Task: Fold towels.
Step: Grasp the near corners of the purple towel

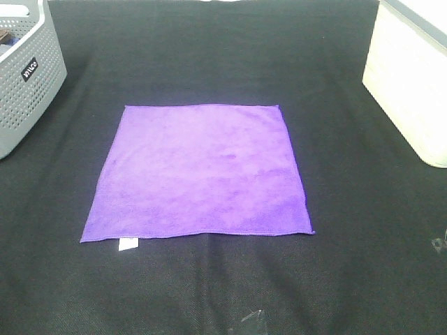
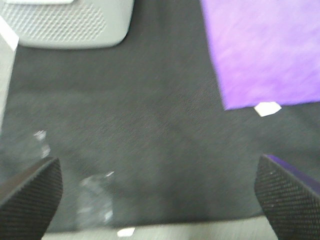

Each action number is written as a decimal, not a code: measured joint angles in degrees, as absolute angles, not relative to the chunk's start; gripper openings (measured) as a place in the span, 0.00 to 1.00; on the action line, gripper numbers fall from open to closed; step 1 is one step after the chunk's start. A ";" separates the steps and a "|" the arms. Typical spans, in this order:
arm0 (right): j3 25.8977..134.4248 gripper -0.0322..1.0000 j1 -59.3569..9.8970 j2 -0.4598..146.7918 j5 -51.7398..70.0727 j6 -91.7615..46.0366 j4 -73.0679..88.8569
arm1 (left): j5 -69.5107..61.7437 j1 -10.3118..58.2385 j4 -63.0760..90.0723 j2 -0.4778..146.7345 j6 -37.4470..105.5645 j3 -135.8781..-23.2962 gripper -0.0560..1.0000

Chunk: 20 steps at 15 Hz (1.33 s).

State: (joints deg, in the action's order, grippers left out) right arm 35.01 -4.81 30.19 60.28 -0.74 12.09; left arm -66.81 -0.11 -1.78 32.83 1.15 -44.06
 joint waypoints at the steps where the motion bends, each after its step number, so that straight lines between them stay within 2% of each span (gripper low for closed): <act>1: 35.58 0.96 -4.81 37.76 57.87 -2.81 15.07 | -65.78 -0.06 -1.78 39.71 1.20 -45.09 0.95; 5: 39.08 0.96 -4.81 61.82 52.14 -19.88 34.03 | -61.82 -1.20 4.70 61.25 4.93 -53.17 0.87; 7: 43.43 0.96 -2.98 73.05 52.25 -28.19 42.57 | -62.45 -5.56 17.59 71.39 15.07 -58.04 0.85; 9: 46.75 0.96 2.23 80.10 55.92 -34.72 48.76 | -63.37 -10.26 33.58 81.65 28.88 -58.96 0.84; 10: 48.41 0.96 4.81 83.08 57.30 -37.64 50.76 | -63.31 -10.94 36.33 84.91 33.46 -58.96 0.84; 16: 50.02 0.96 6.93 87.09 57.41 -39.59 52.14 | -61.25 -11.06 38.33 89.73 35.98 -59.01 0.84; 20: 50.71 0.96 6.93 93.51 57.58 -40.91 54.20 | -59.59 -11.06 38.45 99.41 35.87 -59.36 0.84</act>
